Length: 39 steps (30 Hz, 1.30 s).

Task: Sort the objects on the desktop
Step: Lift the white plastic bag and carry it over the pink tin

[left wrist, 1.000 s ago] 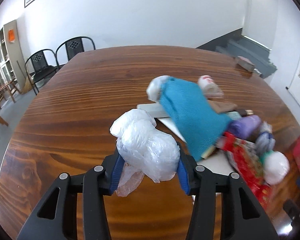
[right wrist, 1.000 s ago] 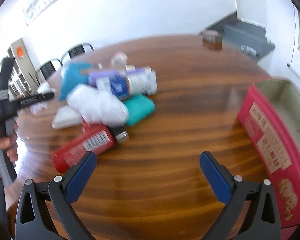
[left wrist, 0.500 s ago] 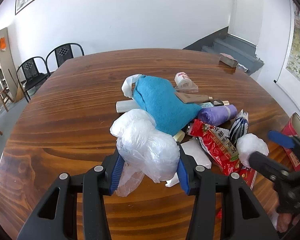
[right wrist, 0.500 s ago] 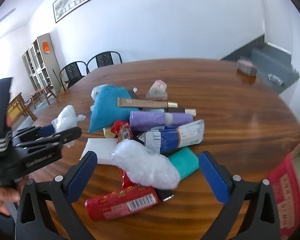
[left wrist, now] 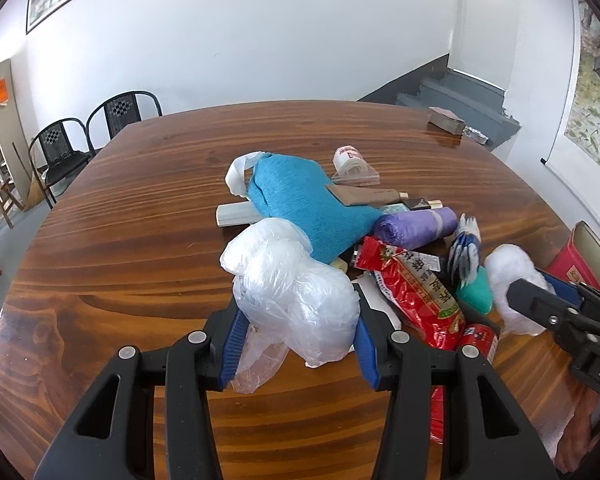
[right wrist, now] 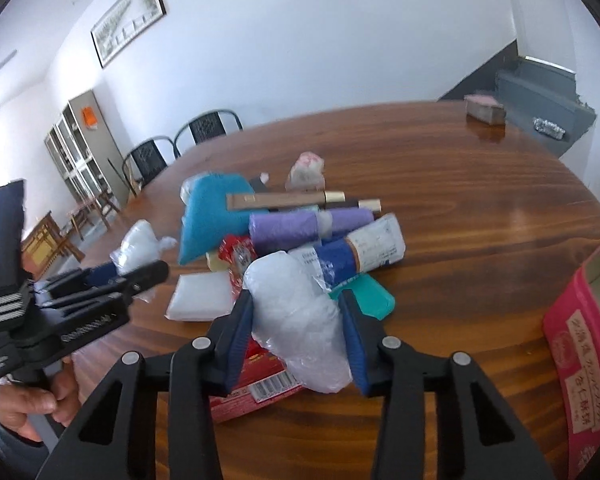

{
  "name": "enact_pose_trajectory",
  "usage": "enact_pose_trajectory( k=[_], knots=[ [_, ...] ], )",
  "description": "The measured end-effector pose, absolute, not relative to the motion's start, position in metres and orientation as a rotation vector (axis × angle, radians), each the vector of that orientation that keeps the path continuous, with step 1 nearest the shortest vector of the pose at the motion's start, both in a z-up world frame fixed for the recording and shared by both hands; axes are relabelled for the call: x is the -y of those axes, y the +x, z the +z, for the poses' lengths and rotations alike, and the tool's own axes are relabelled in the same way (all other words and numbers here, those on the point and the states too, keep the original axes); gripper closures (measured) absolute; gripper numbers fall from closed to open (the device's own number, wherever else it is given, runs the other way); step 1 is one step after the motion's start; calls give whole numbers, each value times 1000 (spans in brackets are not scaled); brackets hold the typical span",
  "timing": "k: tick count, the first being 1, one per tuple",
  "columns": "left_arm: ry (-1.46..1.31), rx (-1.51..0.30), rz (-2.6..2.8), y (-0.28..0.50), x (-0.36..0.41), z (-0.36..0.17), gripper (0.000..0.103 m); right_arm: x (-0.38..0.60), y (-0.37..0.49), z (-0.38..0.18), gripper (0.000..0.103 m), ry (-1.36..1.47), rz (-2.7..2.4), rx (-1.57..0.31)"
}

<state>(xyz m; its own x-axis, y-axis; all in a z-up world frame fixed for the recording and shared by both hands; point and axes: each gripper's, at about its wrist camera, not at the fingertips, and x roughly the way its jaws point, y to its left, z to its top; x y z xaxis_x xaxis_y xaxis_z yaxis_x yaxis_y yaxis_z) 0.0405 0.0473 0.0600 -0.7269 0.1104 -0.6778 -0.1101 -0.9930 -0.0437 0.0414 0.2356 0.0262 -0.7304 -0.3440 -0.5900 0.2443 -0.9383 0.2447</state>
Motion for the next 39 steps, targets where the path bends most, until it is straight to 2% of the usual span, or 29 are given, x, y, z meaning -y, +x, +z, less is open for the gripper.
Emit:
enact_pose_trajectory(
  k=[12,18,25,31,34,37,38,39],
  knots=[
    [-997,-27,2804,63,-67,76,52,-265,91,48,57,751,-2890,360],
    [-986,-34,2757,70,-86,78,52,-301,127,46,57,798,-3079,412],
    [-927,-49,2673,87,-126,89,52,-362,178,81,57,704,-3347,445],
    [-910,-81,2578,95,-171,96,52,-419,204,70,57,768,-3423,612],
    [-889,-112,2548,100,-195,100,52,-431,208,70,57,781,-3438,612],
    [-867,-133,2514,106,-220,106,52,-443,212,70,54,784,-3471,579],
    [-860,-140,2504,107,-227,108,52,-446,212,71,50,789,-3470,578],
    [-851,-148,2494,108,-236,110,52,-451,212,70,38,787,-3466,581]
  ],
)
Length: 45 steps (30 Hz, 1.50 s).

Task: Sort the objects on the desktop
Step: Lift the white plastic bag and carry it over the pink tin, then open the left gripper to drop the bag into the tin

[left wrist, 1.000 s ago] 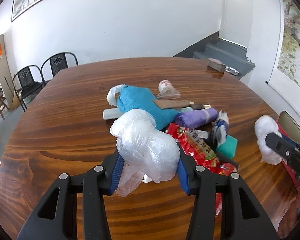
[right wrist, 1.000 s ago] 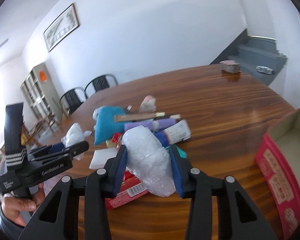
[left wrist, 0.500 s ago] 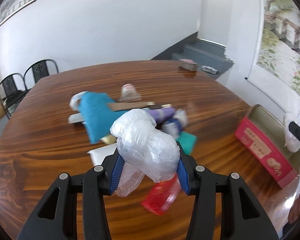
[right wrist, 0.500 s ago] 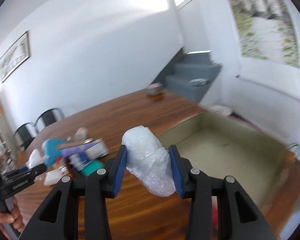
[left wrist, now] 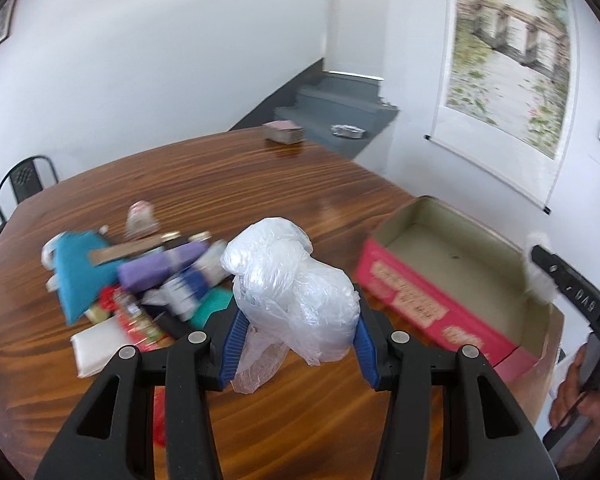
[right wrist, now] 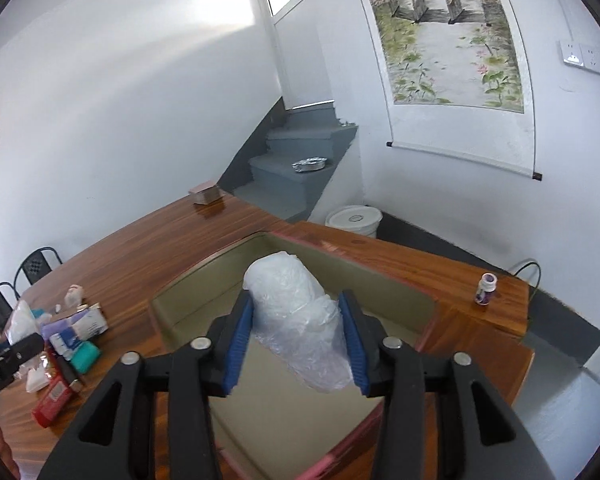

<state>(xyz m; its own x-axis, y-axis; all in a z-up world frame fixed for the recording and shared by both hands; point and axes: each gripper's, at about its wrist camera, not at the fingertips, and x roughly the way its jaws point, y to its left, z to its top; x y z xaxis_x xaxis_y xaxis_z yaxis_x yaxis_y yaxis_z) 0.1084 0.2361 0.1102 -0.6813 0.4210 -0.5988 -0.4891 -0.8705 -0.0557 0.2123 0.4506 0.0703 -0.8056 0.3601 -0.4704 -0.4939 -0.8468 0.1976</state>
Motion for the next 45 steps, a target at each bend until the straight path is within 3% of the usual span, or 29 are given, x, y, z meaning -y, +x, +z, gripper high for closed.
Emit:
enact_pose_trajectory(
  k=[1,3,12,19,21,24,29,45],
  knots=[
    [-842,-158,2481,110,-246,113,52,-453,211,70,28,-582,2583,-435],
    [-826,-180,2453,113,-263,117,52,-459,216,68,24,-567,2593,-430],
    [-782,-236,2345,119,-338,128,52,-481,246,59,24,-498,2582,-550],
    [-803,-265,2290,107,-382,121,52,-465,266,65,21,-416,2595,-440],
    [-808,-275,2289,103,-391,119,50,-463,267,65,20,-405,2597,-431],
    [-849,-285,2284,96,-400,114,38,-461,268,65,19,-409,2609,-448],
    [-869,-243,2279,95,-395,109,27,-459,266,61,19,-425,2615,-474],
    [-889,-194,2429,93,-316,108,27,-406,246,64,18,-486,2768,-409]
  ],
)
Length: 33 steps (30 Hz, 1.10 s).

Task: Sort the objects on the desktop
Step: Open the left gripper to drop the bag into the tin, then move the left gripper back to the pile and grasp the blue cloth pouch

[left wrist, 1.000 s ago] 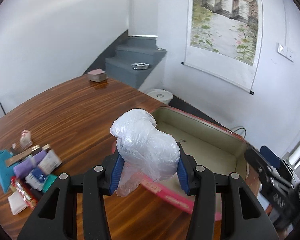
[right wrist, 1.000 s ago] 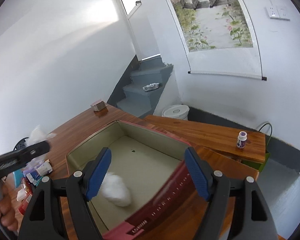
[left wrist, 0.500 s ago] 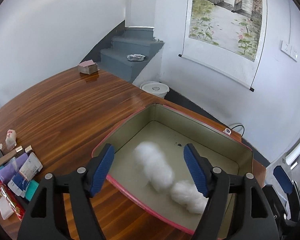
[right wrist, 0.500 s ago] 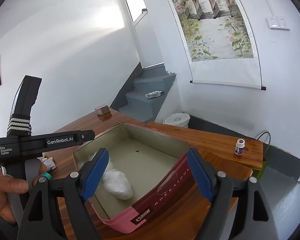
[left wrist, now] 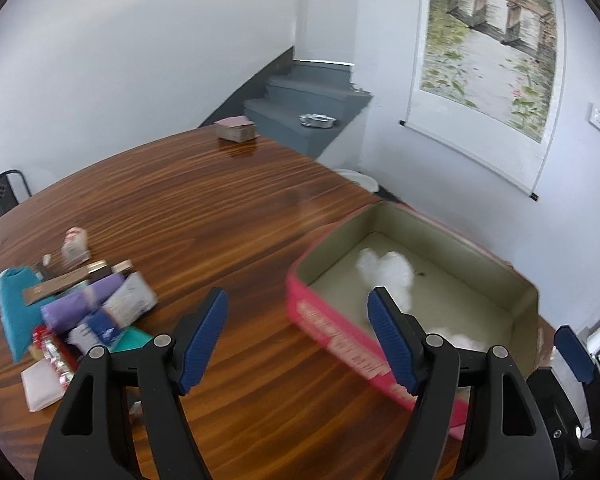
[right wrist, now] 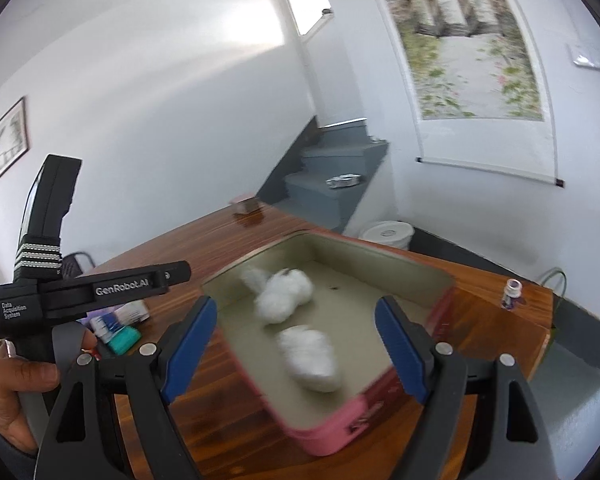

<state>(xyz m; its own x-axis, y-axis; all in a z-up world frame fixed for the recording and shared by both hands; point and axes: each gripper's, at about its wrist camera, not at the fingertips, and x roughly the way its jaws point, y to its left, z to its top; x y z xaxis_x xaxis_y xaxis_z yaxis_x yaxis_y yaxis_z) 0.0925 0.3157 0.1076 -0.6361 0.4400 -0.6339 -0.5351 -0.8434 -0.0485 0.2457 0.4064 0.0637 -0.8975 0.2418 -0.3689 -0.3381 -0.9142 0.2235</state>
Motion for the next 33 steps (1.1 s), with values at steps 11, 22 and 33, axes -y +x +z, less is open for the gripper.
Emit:
enact_pose_trajectory(
  k=[11,22,33],
  knots=[
    [-936,-91,2624,79,-204,105,27,-349,217,53,18,-642,2961,-411],
    [-1085,131,2827,35,-84,82,27,-307,196,47,18,-755,3023,-300],
    [-1124,354,2826,-10,-31,74,27,-286,185,42,18,-825,3048,-254]
  ],
)
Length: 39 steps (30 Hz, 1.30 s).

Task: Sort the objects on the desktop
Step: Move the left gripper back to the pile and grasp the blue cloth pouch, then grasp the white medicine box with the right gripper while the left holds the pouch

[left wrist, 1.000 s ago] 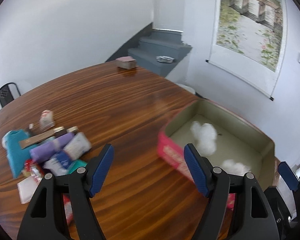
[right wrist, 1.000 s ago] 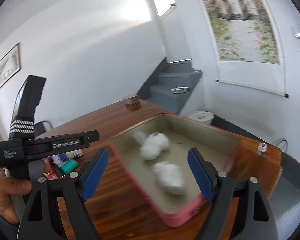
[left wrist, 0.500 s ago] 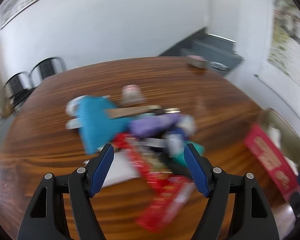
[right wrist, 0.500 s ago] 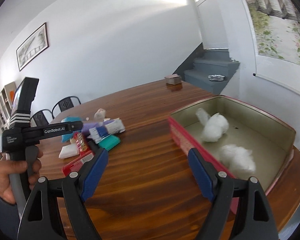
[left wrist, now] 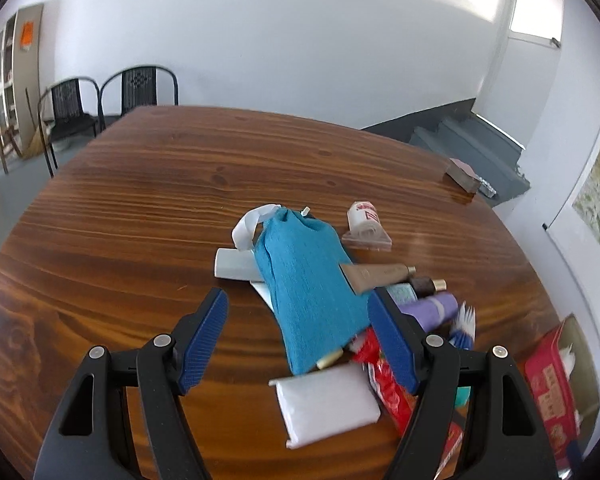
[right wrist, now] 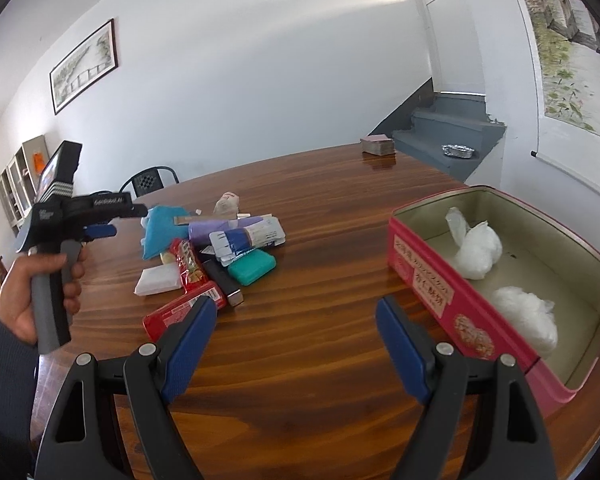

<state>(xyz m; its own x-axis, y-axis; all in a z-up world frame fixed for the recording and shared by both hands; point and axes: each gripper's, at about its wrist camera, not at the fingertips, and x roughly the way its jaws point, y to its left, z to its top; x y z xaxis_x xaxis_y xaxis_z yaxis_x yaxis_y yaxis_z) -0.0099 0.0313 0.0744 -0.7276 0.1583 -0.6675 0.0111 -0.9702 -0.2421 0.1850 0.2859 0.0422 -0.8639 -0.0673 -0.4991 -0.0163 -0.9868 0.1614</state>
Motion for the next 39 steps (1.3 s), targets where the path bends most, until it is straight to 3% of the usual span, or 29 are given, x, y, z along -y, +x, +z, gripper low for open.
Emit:
enact_pose_trajectory(
  k=[6,22,23,25,29,33,39],
  knots=[
    [-1195,568,2764,-36,-19,61,27,-286,182,41,18,826,-2994,261],
    [-1257,622,2711,-69,-25,41,29,-281,156,37,18,895,-2914,310],
    [-1249,613,2720,-68,-25,42,44,-280,151,37,18,905,-2897,320],
    [-1257,596,2725,-69,-23,44,60,-277,139,37,18,926,-2857,347],
    [-1258,637,2700,-69,-15,45,79,-269,112,37,18,966,-2778,387],
    [-1194,631,2732,-61,-9,63,85,-260,84,39,18,995,-2741,378],
    [-1089,621,2763,-47,-2,92,85,-266,43,32,18,1095,-2657,534]
  ],
)
